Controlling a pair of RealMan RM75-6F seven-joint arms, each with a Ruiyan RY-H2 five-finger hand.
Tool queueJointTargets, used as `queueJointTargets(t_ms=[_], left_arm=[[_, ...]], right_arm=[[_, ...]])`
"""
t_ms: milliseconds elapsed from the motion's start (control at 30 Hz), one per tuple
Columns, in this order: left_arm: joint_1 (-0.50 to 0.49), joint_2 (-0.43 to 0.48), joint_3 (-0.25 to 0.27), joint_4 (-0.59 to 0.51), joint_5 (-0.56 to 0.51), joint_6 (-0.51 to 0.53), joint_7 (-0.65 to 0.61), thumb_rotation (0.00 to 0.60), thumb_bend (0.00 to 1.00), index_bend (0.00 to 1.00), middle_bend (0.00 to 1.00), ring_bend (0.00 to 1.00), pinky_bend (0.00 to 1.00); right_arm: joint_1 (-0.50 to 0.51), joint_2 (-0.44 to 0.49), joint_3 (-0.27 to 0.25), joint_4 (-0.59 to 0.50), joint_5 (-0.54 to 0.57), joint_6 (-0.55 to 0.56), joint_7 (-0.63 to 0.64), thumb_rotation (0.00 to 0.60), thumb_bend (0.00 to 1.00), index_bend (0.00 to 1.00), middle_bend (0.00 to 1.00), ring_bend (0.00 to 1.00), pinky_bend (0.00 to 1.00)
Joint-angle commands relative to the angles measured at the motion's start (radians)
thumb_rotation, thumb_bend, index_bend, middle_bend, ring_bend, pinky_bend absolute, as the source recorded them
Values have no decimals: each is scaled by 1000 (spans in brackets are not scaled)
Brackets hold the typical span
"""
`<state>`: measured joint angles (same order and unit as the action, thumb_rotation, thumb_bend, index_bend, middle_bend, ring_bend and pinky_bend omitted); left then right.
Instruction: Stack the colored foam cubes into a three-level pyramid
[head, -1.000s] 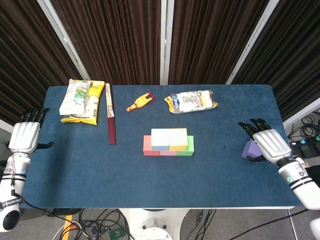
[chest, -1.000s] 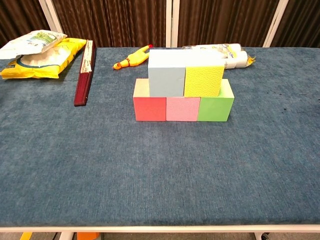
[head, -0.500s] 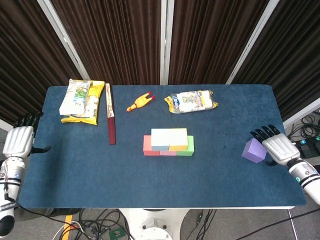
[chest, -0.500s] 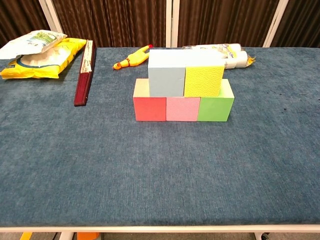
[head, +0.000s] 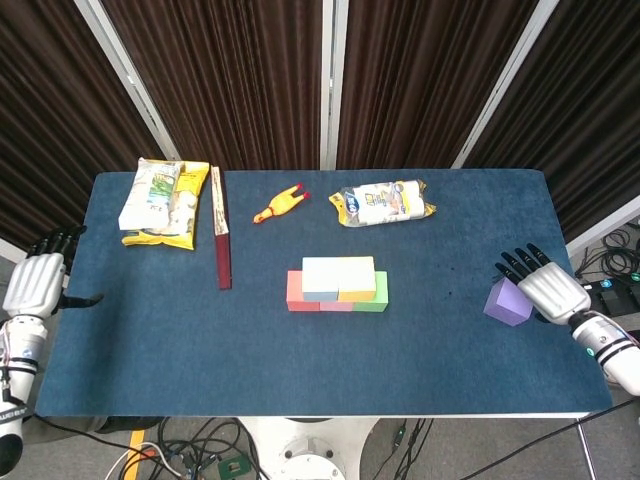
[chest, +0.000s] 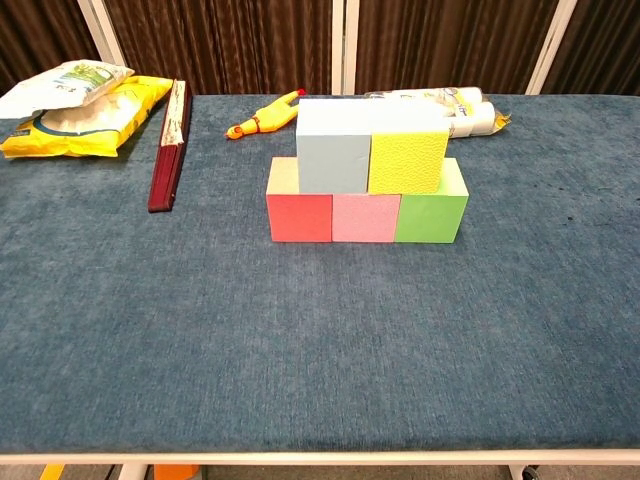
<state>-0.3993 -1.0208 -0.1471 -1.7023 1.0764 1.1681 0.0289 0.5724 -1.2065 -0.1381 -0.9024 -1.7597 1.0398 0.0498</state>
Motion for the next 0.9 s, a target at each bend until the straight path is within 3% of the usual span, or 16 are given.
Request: queueJointTargets(t_ms=[33,300,433,533,767,900], left_arm=[[8,8,-4,-3,10,-10,-27,600,66,89,59,0,101],[17,11,-10,8,18,-22,-57,600,65,89,59,0,102],[21,10,-13,8,18,-23,-61,600,65,89,59,0,102],[24,10,-14,8,18,-23,-62,600,65,89,59,0,102],[28,11,-21,8,13,-24,-60,600,65,89,58,0,102],[29,15,-24,5,12,-24,-54,600,65,89,59,0,102]], right_arm=[[2,-36,-18,54,-35,40,18,600,0,0,47,0,0],[-8,-112,-38,196,-77,130,82,600,0,141,163,0,0],[-11,-138,-42,239,-79,145,102,600,0,324,163,0,0],[-13,-150,-46,263,-80,154,112,600,14,403,163,0,0],[-21,-162,-26,284,-57,206,156,600,65,455,171,0,0],[-7,-131,18,204,-29,262,193,600,87,456,171,0,0]])
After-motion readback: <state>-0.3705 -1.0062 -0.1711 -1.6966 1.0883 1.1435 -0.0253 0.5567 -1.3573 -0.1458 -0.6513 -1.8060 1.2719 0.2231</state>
